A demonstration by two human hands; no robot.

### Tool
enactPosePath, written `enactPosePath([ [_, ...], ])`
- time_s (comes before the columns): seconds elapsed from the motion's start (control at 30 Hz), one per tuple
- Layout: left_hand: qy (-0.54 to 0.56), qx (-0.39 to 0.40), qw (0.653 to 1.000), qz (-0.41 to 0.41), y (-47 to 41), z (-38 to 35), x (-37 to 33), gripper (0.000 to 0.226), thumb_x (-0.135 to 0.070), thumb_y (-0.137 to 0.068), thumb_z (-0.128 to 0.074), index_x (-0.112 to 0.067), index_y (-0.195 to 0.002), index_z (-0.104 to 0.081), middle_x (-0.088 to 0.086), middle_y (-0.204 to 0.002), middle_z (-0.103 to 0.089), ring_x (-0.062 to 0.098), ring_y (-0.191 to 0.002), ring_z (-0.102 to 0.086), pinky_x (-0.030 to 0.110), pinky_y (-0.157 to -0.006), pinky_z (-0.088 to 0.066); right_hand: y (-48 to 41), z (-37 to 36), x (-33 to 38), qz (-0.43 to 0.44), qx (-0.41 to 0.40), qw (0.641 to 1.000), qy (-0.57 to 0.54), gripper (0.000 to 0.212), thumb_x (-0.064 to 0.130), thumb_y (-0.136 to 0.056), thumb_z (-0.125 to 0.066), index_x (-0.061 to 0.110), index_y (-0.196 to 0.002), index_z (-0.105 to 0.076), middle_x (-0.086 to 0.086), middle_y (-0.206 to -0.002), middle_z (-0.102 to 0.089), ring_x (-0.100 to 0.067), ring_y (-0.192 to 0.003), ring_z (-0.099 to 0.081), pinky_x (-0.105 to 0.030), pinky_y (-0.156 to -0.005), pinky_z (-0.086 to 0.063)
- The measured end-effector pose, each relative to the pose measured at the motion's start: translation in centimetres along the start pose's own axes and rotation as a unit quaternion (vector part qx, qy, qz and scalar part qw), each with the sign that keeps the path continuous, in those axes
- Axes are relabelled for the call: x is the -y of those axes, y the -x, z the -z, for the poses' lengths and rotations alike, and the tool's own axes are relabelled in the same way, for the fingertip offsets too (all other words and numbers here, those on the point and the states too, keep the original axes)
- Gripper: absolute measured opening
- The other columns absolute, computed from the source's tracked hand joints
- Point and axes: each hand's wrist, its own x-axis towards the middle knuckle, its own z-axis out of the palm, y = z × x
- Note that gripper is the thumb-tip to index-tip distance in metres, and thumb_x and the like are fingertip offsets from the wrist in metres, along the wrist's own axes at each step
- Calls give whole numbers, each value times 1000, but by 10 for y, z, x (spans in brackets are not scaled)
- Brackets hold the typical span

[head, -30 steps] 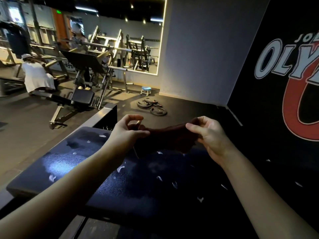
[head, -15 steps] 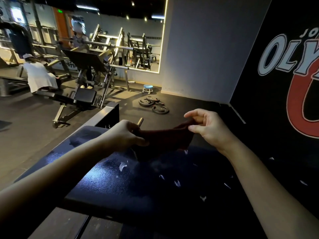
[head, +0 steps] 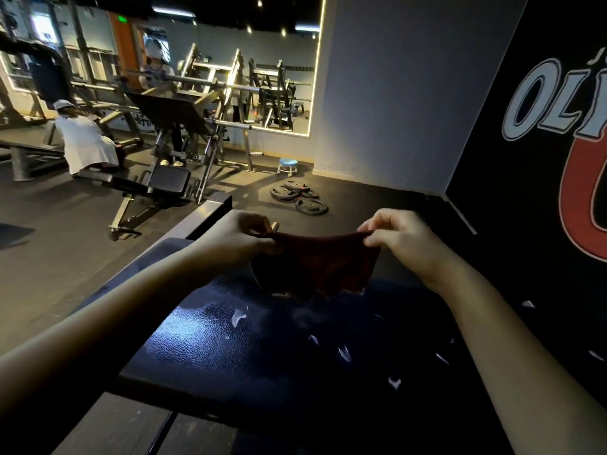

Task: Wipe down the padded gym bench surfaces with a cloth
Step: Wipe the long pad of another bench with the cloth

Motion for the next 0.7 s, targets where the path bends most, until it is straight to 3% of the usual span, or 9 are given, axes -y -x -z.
enactPosePath([
  [0.07, 10, -19, 999, 47, -5, -9, 10, 23, -2, -87, -76, -11, -71, -61, -3, -59, -60, 6, -51, -57, 17, -48, -42, -14, -18, -9, -97, 65, 987, -113, 12, 12, -98, -54, 13, -88, -61, -6, -90, -62, -22, -87, -61, -37, -74, -46],
  [0.17, -4, -92, 992, 91, -10, -14, 31, 24, -7, -82, -81, -10, -72, -60, -1, -55, -54, 10, -49, -52, 19, -47, -40, -31, -47, -20, -179, 24, 979, -96, 12, 13, -101, -54, 11, -111, -60, -11, -99, -64, -23, -82, -65, -33, -59, -50],
  [0.23, 8, -132, 987, 93, -7, -16, 38, 19, -9, -80, -83, -3, -78, -65, 3, -61, -59, 15, -56, -57, 23, -53, -43, -35, -62, -18, -170, -23, 982, -80, 20, 15, -100, -58, 12, -119, -57, -9, -106, -64, -22, -87, -66, -35, -57, -54],
  [0.3, 26, -151, 986, 70, -1, -20, 35, 23, -10, -78, -86, 1, -81, -66, 4, -64, -65, 14, -60, -60, 24, -56, -47, -33, -76, -9, -135, -49, 986, -90, 19, 16, -98, -62, 13, -117, -59, -9, -108, -66, -25, -94, -69, -43, -68, -62],
  [0.4, 42, -149, 988, 23, 9, -29, 21, 20, -11, -76, -88, -6, -76, -69, 12, -71, -73, 13, -61, -66, 27, -58, -52, -22, -94, 9, -83, -21, 985, -148, 11, 9, -93, -70, 7, -103, -64, -16, -100, -71, -32, -92, -73, -52, -75, -63],
  [0.53, 51, -140, 988, -32, 21, -31, 8, 16, -8, -79, -85, -19, -74, -75, 4, -72, -76, 11, -67, -70, 29, -64, -55, -13, -97, 23, -45, 23, 977, -208, 16, 6, -96, -66, -5, -107, -66, -22, -103, -72, -34, -98, -72, -37, -74, -61],
  [0.63, 79, -135, 986, -52, 32, -29, 3, 12, -3, -83, -81, -15, -85, -80, 1, -76, -78, 8, -72, -72, 20, -64, -53, -13, -99, 26, -48, 39, 967, -246, 21, 11, -99, -62, -8, -105, -66, -26, -106, -71, -40, -102, -70, -48, -84, -61],
  [0.7, 97, -132, 985, -62, 39, -30, -1, 14, -1, -86, -78, -14, -92, -81, 2, -83, -79, 12, -79, -76, 21, -69, -57, -13, -102, 28, -46, 44, 957, -284, 29, 19, -98, -65, -10, -102, -64, -26, -103, -72, -42, -100, -71, -53, -87, -60],
])
